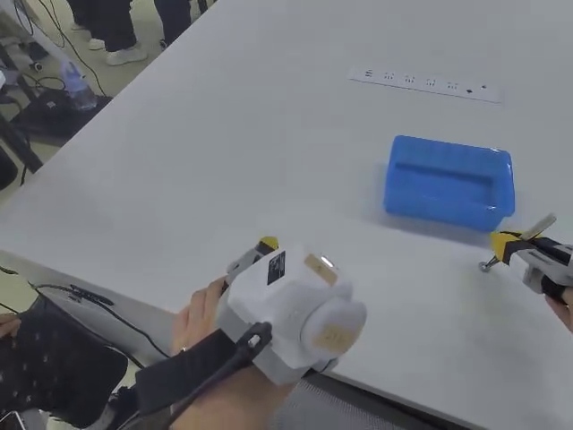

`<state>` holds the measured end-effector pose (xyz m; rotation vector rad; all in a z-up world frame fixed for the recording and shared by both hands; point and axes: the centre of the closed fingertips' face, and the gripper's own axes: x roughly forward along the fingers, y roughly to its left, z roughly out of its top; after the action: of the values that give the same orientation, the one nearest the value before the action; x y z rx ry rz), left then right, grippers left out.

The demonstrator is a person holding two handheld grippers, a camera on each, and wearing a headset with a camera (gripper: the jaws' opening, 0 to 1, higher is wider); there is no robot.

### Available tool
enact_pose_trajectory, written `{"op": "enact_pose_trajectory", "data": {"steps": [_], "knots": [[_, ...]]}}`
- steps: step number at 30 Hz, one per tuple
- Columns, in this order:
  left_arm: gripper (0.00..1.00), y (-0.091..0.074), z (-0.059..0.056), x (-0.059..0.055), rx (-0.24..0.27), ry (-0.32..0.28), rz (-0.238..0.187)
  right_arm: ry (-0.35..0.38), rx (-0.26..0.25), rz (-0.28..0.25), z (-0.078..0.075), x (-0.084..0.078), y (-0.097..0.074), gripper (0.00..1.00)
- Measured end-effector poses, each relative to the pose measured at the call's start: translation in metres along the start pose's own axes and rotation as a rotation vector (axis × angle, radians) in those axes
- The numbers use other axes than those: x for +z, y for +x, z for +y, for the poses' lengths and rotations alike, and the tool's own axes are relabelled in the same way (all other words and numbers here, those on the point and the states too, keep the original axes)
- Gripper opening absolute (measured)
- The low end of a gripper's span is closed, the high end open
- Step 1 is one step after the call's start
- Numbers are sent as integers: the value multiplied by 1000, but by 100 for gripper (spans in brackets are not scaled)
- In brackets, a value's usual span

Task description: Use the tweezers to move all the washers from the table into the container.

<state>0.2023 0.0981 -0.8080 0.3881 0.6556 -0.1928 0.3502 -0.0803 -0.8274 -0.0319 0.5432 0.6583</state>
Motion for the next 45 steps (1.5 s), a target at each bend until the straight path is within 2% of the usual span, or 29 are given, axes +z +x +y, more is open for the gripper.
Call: {"op": "enact_pose_trajectory", "data": {"steps": [8,22,33,41,45], "knots": [[75,1,1,0,2,-3,1,-8,-7,14,0,-3,3,4],[75,1,1,0,2,2,4,-40,-8,30,0,-9,-2,3],[75,0,1,0,6,-2,-2,-17,20,83,2,-9,-1,2],[75,0,2,0,10,-2,-5,-21,41,80,9,-1,-6,2],[75,1,1,2,3,-5,-13,-12,53,60,12,9,-10,2]]}}
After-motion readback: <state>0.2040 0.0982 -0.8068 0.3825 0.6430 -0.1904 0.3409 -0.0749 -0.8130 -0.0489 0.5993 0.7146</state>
